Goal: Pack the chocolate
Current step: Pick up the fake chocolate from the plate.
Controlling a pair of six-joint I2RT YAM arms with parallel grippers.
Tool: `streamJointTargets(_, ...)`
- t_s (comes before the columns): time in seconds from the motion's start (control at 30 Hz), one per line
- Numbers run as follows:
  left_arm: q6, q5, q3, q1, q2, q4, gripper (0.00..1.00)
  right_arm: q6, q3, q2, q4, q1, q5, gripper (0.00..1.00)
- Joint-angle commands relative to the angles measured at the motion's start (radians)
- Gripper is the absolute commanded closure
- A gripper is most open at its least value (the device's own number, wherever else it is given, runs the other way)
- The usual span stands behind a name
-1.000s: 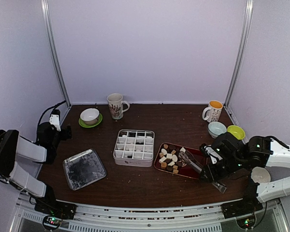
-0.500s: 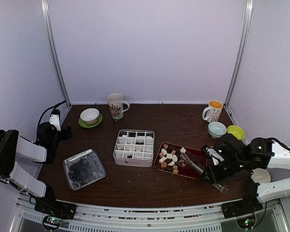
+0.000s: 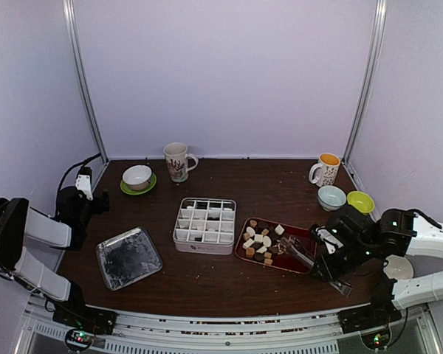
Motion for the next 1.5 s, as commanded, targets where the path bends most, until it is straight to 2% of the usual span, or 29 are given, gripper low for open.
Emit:
streamJointTargets(0.0,0.0,0.009,0.0,0.004,0.002,0.063,0.02,-0.037,0.011,0.054,0.002,-0.012,-0.029,0.67)
streamJointTargets(0.4,0.0,0.009,0.0,0.004,0.002,0.063,0.02,-0.083,0.056,0.19,0.034,-0.013,-0.041,0.6)
streamJointTargets(0.8,0.0,0.009,0.0,0.003,0.002,0.063,0.02,-0.134,0.128,0.312,0.021,-0.012,0.031,0.62)
streamJointTargets(0.93,0.0,0.009,0.0,0.004,0.002,0.063,0.02,-0.148,0.148,0.336,0.025,-0.012,0.039,0.66)
streamJointTargets(1.17,0.0,0.009,0.0,0.004,0.002,0.063,0.02,-0.132,0.165,0.292,0.013,-0.013,0.093,0.72)
streamJointTargets(1.47,0.0,0.009,0.0,0.003,0.002,0.063,0.02,-0.119,0.174,0.229,0.01,-0.013,0.122,0.73)
